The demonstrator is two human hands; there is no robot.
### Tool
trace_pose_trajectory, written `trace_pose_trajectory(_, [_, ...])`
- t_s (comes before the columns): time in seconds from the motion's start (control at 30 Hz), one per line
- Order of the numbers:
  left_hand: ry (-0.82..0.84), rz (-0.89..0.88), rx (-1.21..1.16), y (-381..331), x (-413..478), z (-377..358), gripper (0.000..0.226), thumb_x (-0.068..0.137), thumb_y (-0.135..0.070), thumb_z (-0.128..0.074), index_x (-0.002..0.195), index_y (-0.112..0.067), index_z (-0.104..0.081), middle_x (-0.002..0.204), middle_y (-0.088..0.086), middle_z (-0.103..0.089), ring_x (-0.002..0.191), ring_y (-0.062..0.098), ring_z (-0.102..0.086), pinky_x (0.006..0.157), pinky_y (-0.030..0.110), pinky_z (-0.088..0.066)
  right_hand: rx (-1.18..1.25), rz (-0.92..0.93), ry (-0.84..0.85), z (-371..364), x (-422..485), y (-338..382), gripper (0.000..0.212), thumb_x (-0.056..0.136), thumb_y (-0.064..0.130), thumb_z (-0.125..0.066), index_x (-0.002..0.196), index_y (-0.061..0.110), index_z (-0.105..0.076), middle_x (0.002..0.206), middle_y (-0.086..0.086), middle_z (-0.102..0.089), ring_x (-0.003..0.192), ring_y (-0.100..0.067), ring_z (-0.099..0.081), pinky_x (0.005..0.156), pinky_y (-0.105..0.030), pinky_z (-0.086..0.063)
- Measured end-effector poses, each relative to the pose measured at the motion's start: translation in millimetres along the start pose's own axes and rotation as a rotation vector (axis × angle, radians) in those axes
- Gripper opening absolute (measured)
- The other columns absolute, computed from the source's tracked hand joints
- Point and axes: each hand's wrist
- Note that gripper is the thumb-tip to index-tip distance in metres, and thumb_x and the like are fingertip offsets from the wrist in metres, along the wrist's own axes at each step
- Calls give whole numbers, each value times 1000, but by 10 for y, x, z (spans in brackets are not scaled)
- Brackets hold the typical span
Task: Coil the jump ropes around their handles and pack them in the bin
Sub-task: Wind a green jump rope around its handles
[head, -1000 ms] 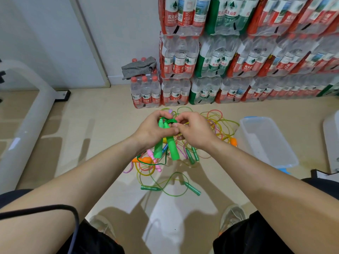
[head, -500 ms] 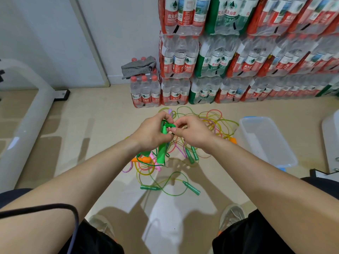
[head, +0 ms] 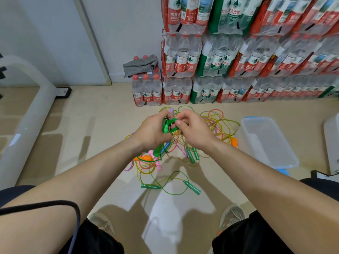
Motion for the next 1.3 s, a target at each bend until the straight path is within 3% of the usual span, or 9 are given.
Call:
trace_pose_trajectory(0.33, [38, -58, 88, -44, -9, 16, 48, 73, -10, -76, 113, -18, -52, 91, -3, -56, 82, 21, -51, 65, 29, -33, 268, -122, 50, 49, 45, 51, 23, 103, 14, -51, 82, 17, -60, 67, -1, -57, 71, -22, -59, 83, -55, -56])
trace_pose_trajectory(0.47, [64, -84, 98, -56, -26, -9, 42, 72, -9, -75, 104, -20, -51, 83, -8, -53, 79, 19, -50, 63, 29, -32, 252, -127, 39, 78, 6, 105, 7, 98, 22, -64, 96, 15, -61, 70, 1, -59, 51, -1, -53, 58, -22, -43])
trace_pose_trajectory(0.6, [19, -65, 85, 9, -17, 0, 39, 71, -12, -78, 101, -19, -55, 84, -2, -60, 80, 23, -56, 67, 34, -44, 401, -116, 131, 123, -5, 109, 37, 86, 2, -75, 119, 13, -61, 100, -13, -73, 76, -11, -68, 62, -15, -48])
trace_pose_trajectory(0.7, [-28, 27, -4, 101, 27, 69, 32, 69, -15, -82, 91, -21, -59, 81, -4, -65, 74, 17, -56, 62, 22, -41, 563, -96, 211, 155, -6, 68, 53, 87, -6, -70, 133, 15, -56, 93, -2, -72, 82, -10, -68, 68, -15, -50])
trace_pose_trajectory(0.77, [-62, 73, -80, 134, 52, 89, 26, 68, -11, -80, 83, -20, -60, 77, -7, -65, 70, 10, -54, 61, 14, -39, 654, -112, 214, 177, -1, 42, 58, 88, -8, -69, 138, 17, -52, 104, -1, -73, 90, -13, -69, 72, -19, -52])
trace_pose_trajectory(0.87, [-90, 136, -209, 165, 81, 82, 21, 68, -6, -77, 81, -14, -62, 73, -8, -64, 68, 11, -55, 74, 28, -51, 672, -172, 158, 174, 32, 25, 48, 89, -3, -69, 131, 18, -58, 111, -2, -72, 98, -18, -67, 82, -27, -53])
trace_pose_trajectory(1.0, [-95, 196, -383, 156, 96, 83, 24, 65, -8, -77, 85, -13, -65, 77, -2, -65, 71, 16, -60, 83, 48, -58, 471, -150, 223, 99, 31, -40, 11, 98, 18, -64, 104, 24, -71, 99, 6, -70, 97, -13, -60, 82, -32, -47])
trace_pose_trajectory(1.2, [-78, 195, -365, 128, 71, 54, 26, 64, -14, -74, 88, -18, -67, 80, 0, -68, 74, 22, -65, 82, 49, -58, 420, -88, 183, 105, 31, 6, 18, 100, 14, -60, 107, 24, -72, 109, -4, -71, 98, -13, -61, 80, -33, -45])
trace_pose_trajectory(1.3, [-70, 235, -413, 132, 62, 61, 24, 67, -10, -78, 86, -21, -67, 85, 5, -70, 79, 25, -68, 84, 50, -58, 335, -40, 269, 133, 14, 28, 33, 94, -2, -58, 116, 19, -72, 98, 4, -72, 79, 3, -60, 74, -19, -44])
Point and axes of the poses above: each hand's wrist, its own x-axis towards the middle knuckle, its own z-axis out of the back of the hand, y = z × x
